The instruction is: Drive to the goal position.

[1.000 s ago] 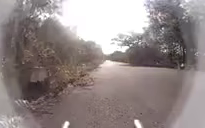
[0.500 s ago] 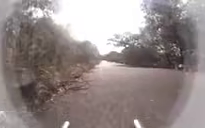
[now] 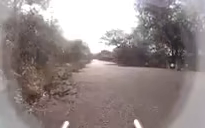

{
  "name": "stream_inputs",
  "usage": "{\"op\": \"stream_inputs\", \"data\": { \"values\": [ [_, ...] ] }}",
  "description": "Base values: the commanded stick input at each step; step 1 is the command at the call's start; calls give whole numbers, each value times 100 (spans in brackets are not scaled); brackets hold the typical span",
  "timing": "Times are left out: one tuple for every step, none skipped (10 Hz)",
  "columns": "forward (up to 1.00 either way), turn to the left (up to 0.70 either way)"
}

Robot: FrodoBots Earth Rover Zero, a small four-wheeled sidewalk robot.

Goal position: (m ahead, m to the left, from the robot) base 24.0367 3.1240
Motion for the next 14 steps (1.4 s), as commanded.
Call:
{"op": "stream_inputs", "data": {
  "values": [
    [70,0],
    [70,-16],
    [70,-23],
    [70,-31],
    [70,-35],
    [70,-35],
    [70,-35],
    [70,-14],
    [70,-7],
    [70,0],
    [70,0],
    [70,0],
    [70,0],
    [70,0]
  ]
}}
